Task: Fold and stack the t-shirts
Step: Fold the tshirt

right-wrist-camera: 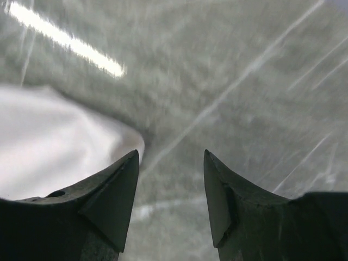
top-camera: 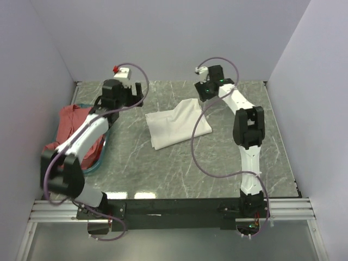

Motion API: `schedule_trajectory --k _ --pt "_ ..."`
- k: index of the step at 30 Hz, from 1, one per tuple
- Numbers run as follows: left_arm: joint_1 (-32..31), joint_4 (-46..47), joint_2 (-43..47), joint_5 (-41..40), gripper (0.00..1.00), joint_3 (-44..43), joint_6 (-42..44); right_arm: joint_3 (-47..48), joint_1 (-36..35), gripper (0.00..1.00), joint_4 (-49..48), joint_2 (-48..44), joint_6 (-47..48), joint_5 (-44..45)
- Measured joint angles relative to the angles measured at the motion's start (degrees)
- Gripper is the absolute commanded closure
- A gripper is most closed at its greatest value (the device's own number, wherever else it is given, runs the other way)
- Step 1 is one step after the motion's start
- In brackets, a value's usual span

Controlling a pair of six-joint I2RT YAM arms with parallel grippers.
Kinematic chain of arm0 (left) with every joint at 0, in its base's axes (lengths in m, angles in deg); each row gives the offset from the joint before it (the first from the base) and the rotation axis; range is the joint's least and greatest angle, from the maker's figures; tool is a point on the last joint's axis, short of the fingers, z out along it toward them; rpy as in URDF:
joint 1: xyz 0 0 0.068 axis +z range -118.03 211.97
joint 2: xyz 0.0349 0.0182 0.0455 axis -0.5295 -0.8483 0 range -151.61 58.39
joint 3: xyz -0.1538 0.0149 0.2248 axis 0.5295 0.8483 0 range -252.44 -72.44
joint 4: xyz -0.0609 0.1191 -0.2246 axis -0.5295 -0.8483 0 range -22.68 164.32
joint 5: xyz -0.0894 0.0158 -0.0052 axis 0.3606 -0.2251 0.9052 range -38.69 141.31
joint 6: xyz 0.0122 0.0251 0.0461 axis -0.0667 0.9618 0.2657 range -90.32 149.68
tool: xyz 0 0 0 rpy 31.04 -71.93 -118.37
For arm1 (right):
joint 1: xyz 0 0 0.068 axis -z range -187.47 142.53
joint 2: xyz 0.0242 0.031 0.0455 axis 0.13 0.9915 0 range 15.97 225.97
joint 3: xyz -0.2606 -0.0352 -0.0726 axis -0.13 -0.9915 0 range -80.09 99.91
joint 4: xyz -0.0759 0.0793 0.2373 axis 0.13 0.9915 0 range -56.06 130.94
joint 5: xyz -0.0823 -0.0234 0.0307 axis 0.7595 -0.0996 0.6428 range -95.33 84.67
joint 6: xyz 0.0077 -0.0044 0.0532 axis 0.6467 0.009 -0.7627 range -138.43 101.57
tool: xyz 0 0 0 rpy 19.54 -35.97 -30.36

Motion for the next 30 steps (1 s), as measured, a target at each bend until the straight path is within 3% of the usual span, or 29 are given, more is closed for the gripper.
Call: schedule_trajectory --k 4,8,15,20,23,24,26,30 --pt "-0.11 0.24 10.12 4.85 0.07 8.70 -7.85 -1.20 6.27 0.41 6.40 -1.27 -0.22 -13.60" --pt "-0.04 -0.13 9.07 8.94 0.14 13.46 -15.37 -5.86 11.32 0.35 12.48 -3.74 -0.98 -23.65" --pt "0.09 -1.51 7.89 12.57 0.16 21.97 -24.65 -18.60 10.67 0.34 15.30 -6.14 -5.16 -30.08" --pt "0.09 -1.49 10.75 13.07 0.15 25.94 -26.62 -18.97 10.05 0.34 16.28 -6.01 -7.80 -33.00" --pt "0.09 -1.60 13.97 13.05 0.15 27.30 -27.12 -18.97 9.84 0.58 16.96 -5.88 -8.55 -34.88" --pt "0.09 -1.53 14.97 13.05 0.15 27.52 -27.21 -18.97 9.84 0.77 17.38 -5.79 -8.74 -35.36" --pt "0.09 -1.01 16.35 13.03 0.16 27.80 -27.34 -19.04 9.81 1.00 18.01 -5.70 -8.90 -35.74" --pt "0.09 -0.55 16.31 12.76 0.22 27.80 -27.63 -22.47 10.34 1.00 17.90 -6.49 -8.63 -35.15"
